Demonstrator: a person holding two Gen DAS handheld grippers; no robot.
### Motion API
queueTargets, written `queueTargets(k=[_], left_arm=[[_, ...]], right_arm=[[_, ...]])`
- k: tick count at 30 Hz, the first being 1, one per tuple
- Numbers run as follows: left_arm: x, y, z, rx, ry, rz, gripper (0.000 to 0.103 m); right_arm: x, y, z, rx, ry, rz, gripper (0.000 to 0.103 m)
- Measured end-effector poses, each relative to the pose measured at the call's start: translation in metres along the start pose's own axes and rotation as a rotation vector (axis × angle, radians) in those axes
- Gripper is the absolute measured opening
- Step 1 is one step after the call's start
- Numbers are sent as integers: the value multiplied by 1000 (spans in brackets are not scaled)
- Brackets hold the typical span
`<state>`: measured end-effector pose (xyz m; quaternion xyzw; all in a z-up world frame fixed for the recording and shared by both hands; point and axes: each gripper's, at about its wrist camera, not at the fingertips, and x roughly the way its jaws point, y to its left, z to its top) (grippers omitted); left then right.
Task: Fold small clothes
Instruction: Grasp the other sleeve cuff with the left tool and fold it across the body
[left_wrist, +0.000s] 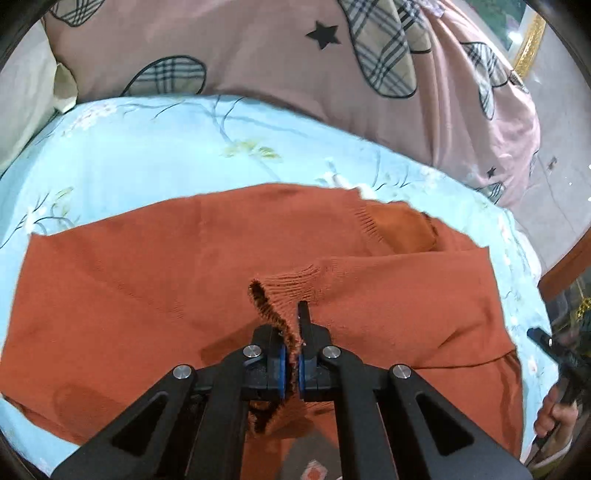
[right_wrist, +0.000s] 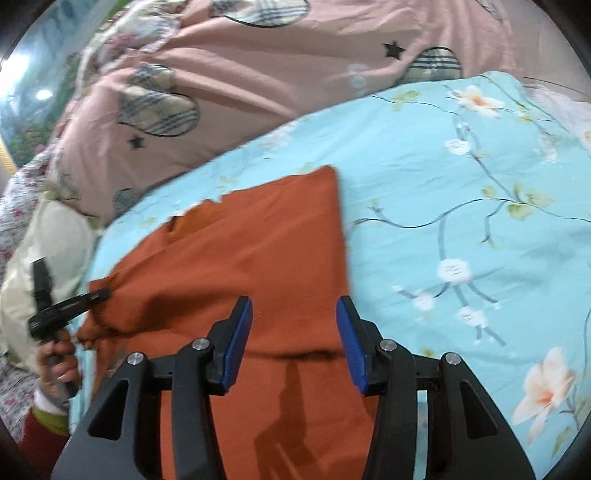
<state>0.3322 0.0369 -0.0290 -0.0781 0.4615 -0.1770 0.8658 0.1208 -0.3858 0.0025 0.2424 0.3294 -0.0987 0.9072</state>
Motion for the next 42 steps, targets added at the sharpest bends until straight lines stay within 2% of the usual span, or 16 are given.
queueTargets(k=[4, 9, 12, 15, 16, 17, 23, 28, 31, 33, 36, 38, 42], left_arm=[[-2, -4, -5, 37, 6, 33, 2], [-3, 18, -2, -72, 25, -14, 2], [-8, 17, 5, -65, 11, 4, 2], [-4, 12, 6, -30, 42, 22, 3], [-1, 9, 7, -17, 54, 32, 3], [1, 7, 6, -10, 62, 34, 3], [11, -2, 0, 0, 107, 11, 5], [6, -4, -3, 20, 117, 62, 11], [-14, -3, -13, 44, 93, 67, 24], [-28, -5, -26, 74, 81, 84, 29], [-48, -13, -54, 144, 73, 88, 37], [-51, -18, -69, 182, 76, 103, 44], [-43, -22, -86, 235, 79, 172, 44]], right_arm=[[24, -8, 10, 20, 35, -25, 49], [58, -17, 25, 46, 105, -31, 49], [69, -20, 27, 44, 128, -39, 49], [81, -19, 23, 32, 160, -27, 49], [83, -17, 20, 23, 166, -20, 46], [84, -15, 19, 15, 165, -18, 13], [76, -39, 30, 82, 134, -66, 10], [60, -39, 31, 86, 113, -121, 10], [37, -21, 23, 62, 85, -39, 13], [23, 0, 10, 16, 90, 2, 20], [14, 27, -13, -32, 111, 69, 40], [12, 43, -31, -53, 136, 104, 41], [19, 67, -60, -71, 204, 174, 41]])
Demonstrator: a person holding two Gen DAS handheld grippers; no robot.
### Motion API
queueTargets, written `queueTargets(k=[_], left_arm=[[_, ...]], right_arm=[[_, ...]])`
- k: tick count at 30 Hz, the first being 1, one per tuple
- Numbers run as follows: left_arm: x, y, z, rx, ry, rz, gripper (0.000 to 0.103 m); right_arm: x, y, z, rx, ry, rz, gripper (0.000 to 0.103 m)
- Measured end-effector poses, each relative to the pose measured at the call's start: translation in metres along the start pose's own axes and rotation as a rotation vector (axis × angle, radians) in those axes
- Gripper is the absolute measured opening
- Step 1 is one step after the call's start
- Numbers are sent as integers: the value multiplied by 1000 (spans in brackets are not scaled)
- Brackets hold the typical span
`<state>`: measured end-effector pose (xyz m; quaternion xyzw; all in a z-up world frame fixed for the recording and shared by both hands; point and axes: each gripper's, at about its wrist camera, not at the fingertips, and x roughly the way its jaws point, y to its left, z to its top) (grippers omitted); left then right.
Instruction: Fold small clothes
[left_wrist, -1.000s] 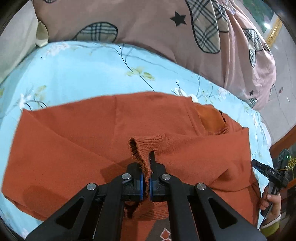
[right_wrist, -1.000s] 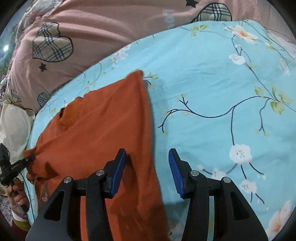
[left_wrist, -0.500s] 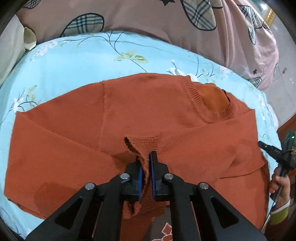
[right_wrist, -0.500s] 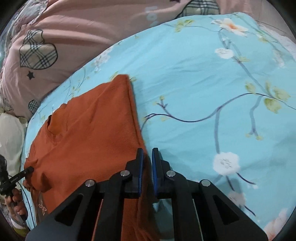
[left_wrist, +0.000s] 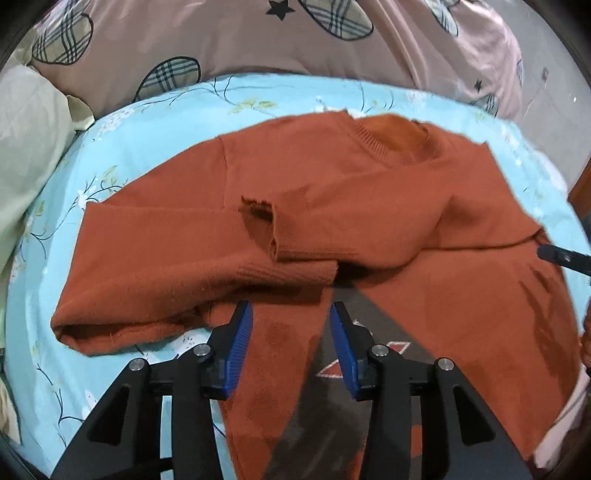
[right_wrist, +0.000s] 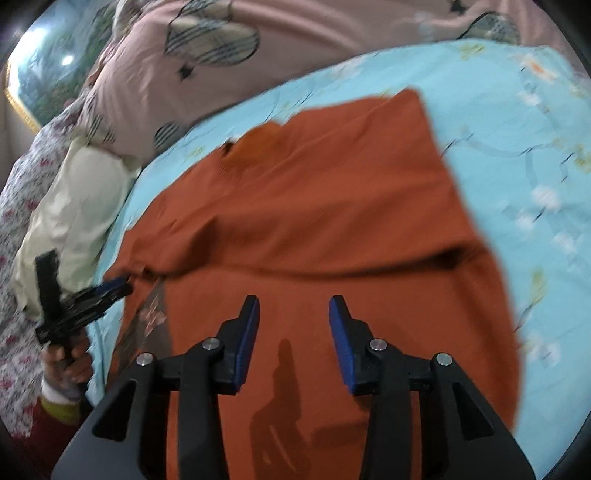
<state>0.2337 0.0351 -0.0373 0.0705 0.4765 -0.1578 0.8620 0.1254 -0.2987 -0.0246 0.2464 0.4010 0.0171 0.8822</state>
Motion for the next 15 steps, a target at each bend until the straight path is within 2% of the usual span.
queueTargets(k=[3, 5, 7, 10, 15], left_arm=[[3, 1, 2, 22, -20, 46, 44], [5, 0, 6, 73, -49, 120, 44], [5, 1, 11, 112, -65, 156, 44], [3, 3, 10, 151, -82, 141, 44], [16, -5, 10, 237, -60, 131, 44]], right_arm=[[5, 6, -11, 4, 26, 11, 41], [5, 5, -18, 11, 40, 19, 41], [6, 7, -23, 10, 53, 20, 41], [7, 8, -29, 17, 67, 21, 41], [12, 12, -30, 22, 75, 27, 41]])
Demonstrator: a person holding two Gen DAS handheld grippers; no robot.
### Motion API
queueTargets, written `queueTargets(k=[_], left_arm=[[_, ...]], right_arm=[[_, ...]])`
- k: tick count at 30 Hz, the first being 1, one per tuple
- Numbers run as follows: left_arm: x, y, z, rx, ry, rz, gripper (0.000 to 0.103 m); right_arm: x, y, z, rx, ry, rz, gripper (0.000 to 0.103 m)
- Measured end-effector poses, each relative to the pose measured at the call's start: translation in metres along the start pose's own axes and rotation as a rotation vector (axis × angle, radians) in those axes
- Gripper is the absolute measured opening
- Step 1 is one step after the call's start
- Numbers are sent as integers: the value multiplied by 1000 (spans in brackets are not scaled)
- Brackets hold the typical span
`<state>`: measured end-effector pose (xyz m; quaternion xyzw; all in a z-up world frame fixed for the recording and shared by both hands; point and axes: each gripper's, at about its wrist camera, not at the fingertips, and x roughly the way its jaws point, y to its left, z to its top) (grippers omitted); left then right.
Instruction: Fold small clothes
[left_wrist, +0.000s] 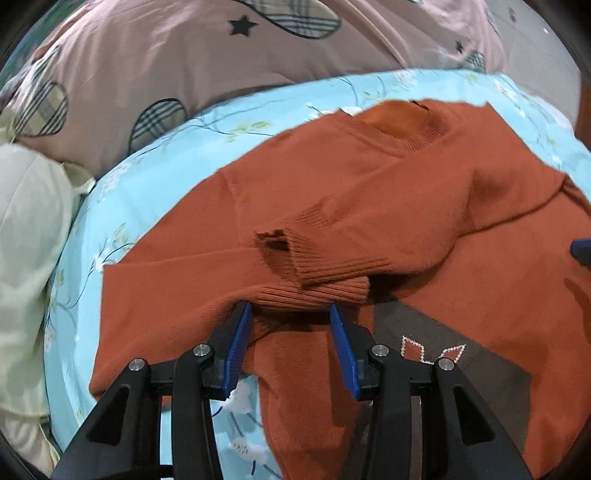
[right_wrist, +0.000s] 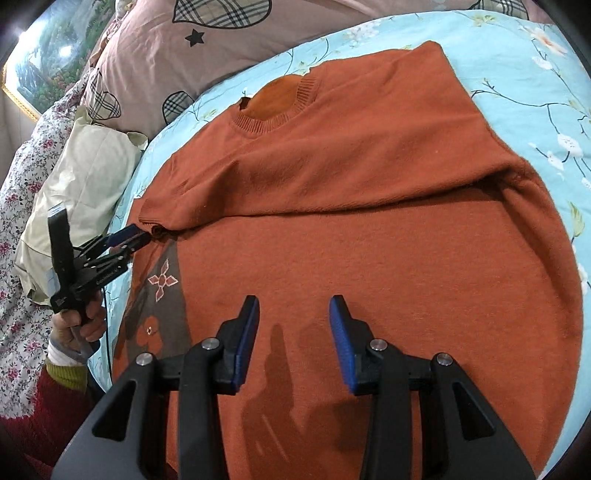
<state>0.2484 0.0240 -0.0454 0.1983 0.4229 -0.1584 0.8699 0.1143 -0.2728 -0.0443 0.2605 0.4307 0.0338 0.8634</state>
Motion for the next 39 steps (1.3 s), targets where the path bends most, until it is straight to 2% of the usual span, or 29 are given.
queueTargets(k=[1, 3, 4, 6, 14, 16, 18, 19, 20, 21, 22, 26, 31, 36, 37, 38, 39], left_arm=[[4, -2, 1, 8, 5, -4, 44], [11, 0, 3, 0, 16, 0, 26], [13, 3, 3, -15, 26, -1, 1], [14, 12, 1, -64, 27, -27, 0], [-48, 38, -12, -187, -131, -70, 0], [-58, 36, -10, -171, -154, -99, 0], [-56, 27, -6, -125, -135, -82, 5], [-49, 21, -3, -94, -110, -56, 9], [-44, 18, -3, -73, -92, -45, 23], [-36, 15, -2, -54, -73, -41, 32], [-29, 14, -2, -41, -57, -32, 50], [-6, 11, -5, 50, -6, 9, 59], [11, 14, -1, 164, 22, 59, 60], [21, 21, 9, 226, 29, 32, 67], [26, 21, 10, 229, 35, 22, 63], [30, 21, 10, 230, 39, -5, 42], [32, 22, 10, 226, 46, -37, 30]], right_arm=[[1, 1, 0, -1, 0, 1, 41], [2, 6, 1, -9, 2, 8, 41], [2, 8, 0, -14, 3, 11, 41], [2, 12, 0, -25, 5, 12, 41], [-2, 15, -3, -34, -7, 19, 41], [0, 18, -3, -37, -2, 26, 41], [2, 22, -4, -36, 9, 45, 41], [3, 24, -5, -37, 11, 50, 41], [3, 25, -5, -39, 13, 53, 41], [3, 26, -6, -42, 13, 53, 41], [3, 26, -6, -43, 15, 54, 41], [4, 19, -6, -18, 22, 39, 41], [7, 8, -5, 22, 29, 30, 41], [13, 14, -4, 11, 39, 34, 41], [15, 15, -4, 9, 42, 36, 41], [16, 18, -5, 6, 44, 39, 41], [17, 20, -5, 2, 47, 42, 41]])
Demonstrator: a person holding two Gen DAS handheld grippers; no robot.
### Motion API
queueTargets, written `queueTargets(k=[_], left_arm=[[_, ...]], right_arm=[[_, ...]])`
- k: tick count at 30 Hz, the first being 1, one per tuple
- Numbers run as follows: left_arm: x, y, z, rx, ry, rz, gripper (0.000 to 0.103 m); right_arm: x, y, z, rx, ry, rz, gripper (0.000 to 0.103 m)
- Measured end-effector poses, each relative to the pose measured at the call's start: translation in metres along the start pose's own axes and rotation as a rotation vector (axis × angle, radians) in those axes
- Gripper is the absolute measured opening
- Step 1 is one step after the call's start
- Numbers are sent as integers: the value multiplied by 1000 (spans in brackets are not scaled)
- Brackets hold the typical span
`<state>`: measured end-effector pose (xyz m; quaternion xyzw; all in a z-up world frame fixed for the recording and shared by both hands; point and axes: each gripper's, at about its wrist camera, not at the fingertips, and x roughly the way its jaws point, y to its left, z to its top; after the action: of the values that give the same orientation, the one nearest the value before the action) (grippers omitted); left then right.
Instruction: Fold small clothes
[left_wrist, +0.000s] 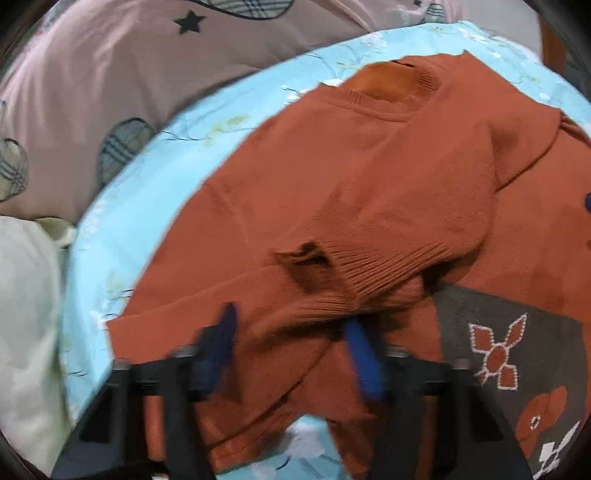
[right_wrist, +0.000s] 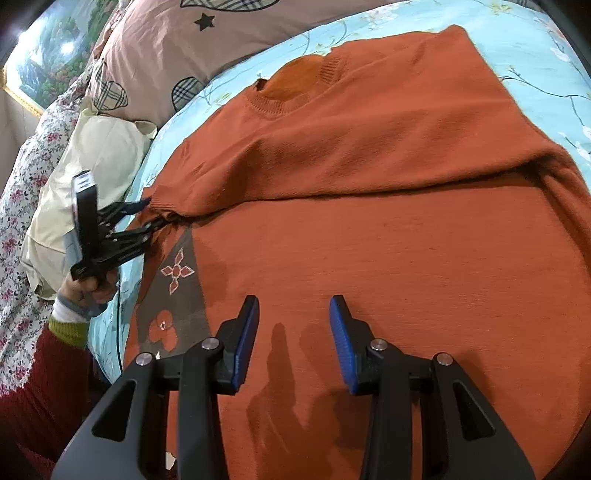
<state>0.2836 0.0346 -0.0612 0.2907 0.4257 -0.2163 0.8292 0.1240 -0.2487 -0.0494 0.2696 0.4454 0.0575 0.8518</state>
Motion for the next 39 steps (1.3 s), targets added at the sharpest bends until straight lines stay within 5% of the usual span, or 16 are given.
queueTargets(k=[2, 3, 12, 18, 25, 30, 33, 34, 37, 39], left_arm=[[0, 6, -1, -44, -13, -10, 11], [-4, 10, -3, -73, -27, -19, 9], [-104, 40, -33, -399, -243, -77, 7], [-150, 7, 28, -380, -405, -229, 7], [-85, -68, 117, -336, -357, -404, 7], [-25, -110, 140, -316, -251, -464, 9], [-5, -118, 131, -319, -174, -452, 20], [-4, -116, 125, -325, -162, -456, 32], [-21, -106, 99, -346, -185, -424, 54], [-36, -99, 76, -364, -200, -383, 57]], right_arm=[[0, 4, -1, -10, 2, 5, 41], [-1, 5, -1, -16, 1, 7, 41], [-21, 12, -1, -33, -57, 38, 41], [-40, 10, 2, -25, -125, 36, 41], [-64, -18, 7, 45, -186, -9, 41], [-71, -36, 11, 84, -212, -26, 41], [-70, -43, 15, 104, -217, -25, 41], [-68, -43, 17, 104, -220, -22, 41], [-64, -42, 26, 96, -220, -13, 41], [-58, -38, 36, 90, -218, 2, 41]])
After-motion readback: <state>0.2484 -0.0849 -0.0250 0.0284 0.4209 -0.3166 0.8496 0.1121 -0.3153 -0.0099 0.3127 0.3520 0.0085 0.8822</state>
